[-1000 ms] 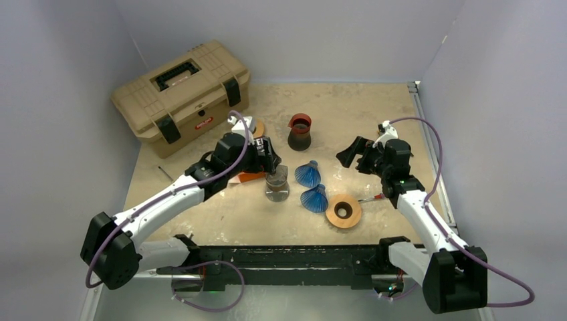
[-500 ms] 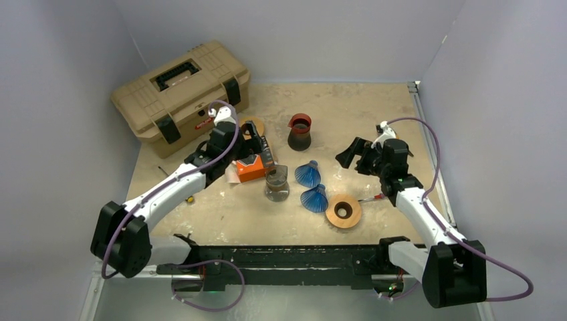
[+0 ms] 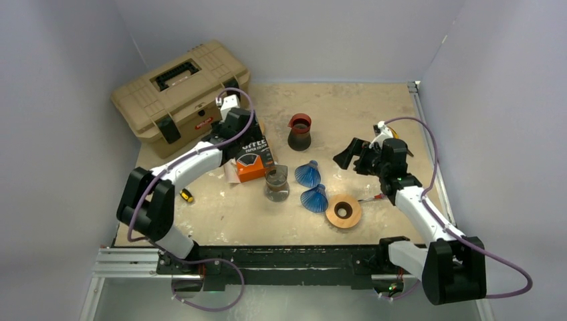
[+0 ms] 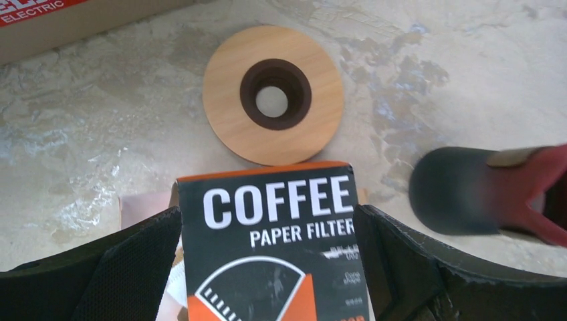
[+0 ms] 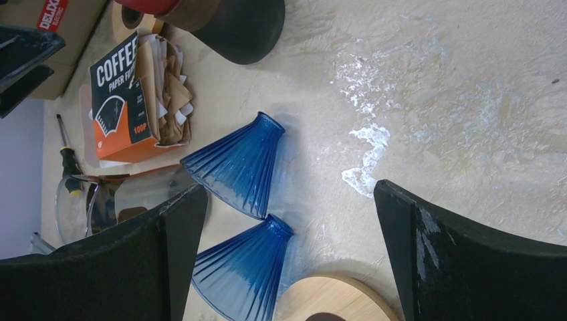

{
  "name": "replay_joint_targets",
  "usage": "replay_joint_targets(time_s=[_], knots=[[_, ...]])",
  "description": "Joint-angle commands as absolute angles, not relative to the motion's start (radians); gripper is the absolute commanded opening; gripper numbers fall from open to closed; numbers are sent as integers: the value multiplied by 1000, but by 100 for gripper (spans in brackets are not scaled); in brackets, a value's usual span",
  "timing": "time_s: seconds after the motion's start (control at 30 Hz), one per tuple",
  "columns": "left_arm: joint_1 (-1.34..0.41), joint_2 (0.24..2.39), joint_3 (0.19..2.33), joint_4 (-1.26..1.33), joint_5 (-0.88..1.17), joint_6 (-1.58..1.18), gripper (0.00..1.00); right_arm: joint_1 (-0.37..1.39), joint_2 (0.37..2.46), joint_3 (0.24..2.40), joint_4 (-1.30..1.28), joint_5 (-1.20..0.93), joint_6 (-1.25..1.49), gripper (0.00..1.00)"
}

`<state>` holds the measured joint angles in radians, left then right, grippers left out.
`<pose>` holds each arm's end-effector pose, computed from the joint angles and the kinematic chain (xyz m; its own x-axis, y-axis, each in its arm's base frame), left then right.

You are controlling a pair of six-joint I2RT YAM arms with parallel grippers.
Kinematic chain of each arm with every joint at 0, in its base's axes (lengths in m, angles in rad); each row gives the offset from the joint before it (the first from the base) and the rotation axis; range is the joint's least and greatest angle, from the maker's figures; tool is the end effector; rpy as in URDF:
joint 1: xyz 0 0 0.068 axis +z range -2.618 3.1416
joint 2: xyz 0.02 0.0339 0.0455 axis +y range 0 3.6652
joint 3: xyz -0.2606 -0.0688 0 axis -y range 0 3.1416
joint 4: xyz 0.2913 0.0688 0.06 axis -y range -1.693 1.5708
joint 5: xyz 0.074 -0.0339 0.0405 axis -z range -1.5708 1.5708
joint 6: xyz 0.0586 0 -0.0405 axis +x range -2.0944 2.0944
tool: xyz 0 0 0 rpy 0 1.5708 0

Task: Place the coffee filter in the dripper
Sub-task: Pick up the dripper holder from the center of the board.

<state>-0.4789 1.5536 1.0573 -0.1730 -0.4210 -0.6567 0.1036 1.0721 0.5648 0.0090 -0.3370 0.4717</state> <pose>0.3662 -0.1632 0.2090 -0.5192 -0.3582 -0.7759 -0.2284 0.9330 -0.2780 0.2891 0.0495 0.1915 -0.5991 0.3689 -0.7107 -0.1283 0.8319 0.5399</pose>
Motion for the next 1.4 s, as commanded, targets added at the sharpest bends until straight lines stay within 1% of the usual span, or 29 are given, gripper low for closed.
replay_joint_targets(time_s=[0.0,0.17,0.3,0.6,0.97,1.07,1.13,1.37], knots=[[-465,1632,1136,-130,-473,-598,100,103,1084,592,44,-362,449,99],[-441,1747,1211,-154,-491,-620,100,103,1126,607,52,-355,436,99],[-406,1817,1232,-130,-475,-638,99,103,1155,609,70,-351,435,99],[-333,1920,1241,-38,-360,-697,97,103,1216,618,89,-348,425,99],[-310,2008,1268,-34,-355,-734,97,103,1245,632,86,-347,414,99],[-300,2026,1269,-37,-353,-749,93,103,1250,632,85,-347,413,99],[-295,2031,1268,-41,-348,-755,88,103,1254,634,82,-345,411,99],[-293,2054,1300,-70,-311,-722,75,103,1255,658,78,-379,439,99]])
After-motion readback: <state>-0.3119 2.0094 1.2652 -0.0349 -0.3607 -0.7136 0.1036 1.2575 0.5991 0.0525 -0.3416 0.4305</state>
